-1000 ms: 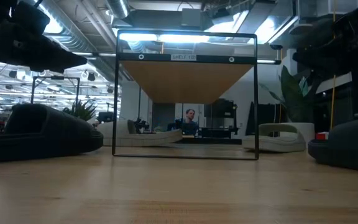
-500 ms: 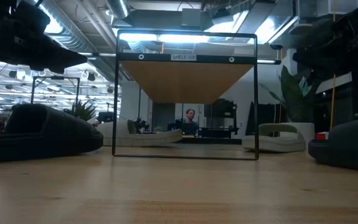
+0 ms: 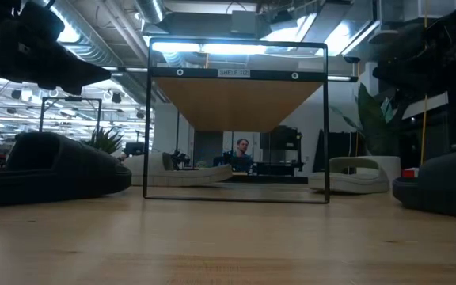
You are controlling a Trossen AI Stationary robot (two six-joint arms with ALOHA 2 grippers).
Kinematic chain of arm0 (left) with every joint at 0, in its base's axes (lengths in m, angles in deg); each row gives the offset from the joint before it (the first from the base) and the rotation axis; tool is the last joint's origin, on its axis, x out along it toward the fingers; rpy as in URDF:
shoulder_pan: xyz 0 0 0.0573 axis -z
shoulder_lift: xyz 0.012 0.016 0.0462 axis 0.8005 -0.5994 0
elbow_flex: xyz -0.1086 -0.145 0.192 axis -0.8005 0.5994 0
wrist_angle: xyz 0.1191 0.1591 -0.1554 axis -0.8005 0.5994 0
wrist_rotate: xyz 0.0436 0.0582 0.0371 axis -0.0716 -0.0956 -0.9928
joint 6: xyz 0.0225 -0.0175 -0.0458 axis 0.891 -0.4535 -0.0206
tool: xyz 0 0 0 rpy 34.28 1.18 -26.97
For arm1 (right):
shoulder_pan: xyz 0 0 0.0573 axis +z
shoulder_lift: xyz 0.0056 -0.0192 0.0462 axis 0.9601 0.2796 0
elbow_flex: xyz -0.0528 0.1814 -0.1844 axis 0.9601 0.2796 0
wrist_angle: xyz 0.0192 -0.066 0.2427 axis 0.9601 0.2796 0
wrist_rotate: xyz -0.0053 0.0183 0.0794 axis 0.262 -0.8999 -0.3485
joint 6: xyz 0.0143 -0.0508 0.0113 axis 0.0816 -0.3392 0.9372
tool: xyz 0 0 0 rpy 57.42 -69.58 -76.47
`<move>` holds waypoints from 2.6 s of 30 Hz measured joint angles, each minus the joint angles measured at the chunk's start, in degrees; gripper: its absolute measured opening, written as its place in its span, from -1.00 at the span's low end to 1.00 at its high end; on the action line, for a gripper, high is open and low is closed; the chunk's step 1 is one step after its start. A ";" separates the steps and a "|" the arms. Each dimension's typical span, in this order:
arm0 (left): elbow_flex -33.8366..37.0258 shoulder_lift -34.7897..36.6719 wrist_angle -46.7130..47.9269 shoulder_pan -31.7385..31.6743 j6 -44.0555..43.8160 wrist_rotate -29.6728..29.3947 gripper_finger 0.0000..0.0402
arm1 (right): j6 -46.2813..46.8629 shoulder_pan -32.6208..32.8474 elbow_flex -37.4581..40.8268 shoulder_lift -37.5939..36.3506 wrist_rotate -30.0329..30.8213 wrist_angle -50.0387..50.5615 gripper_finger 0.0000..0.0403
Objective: Pick and place slides into the shelf
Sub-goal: Put the right gray slide on the shelf
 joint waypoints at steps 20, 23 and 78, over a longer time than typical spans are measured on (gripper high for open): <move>-6.95 -6.15 -1.72 0.00 -1.07 -0.59 -1.00 | -2.53 -0.02 -5.53 5.74 3.71 1.44 -0.99; -8.82 -10.04 -1.67 0.00 -1.09 -0.80 -1.00 | -2.21 -0.02 -6.18 8.99 3.72 1.54 -0.99; -15.94 -25.07 -1.77 -4.39 5.25 -0.50 -1.00 | 9.29 1.51 -20.72 37.66 25.63 21.12 -0.33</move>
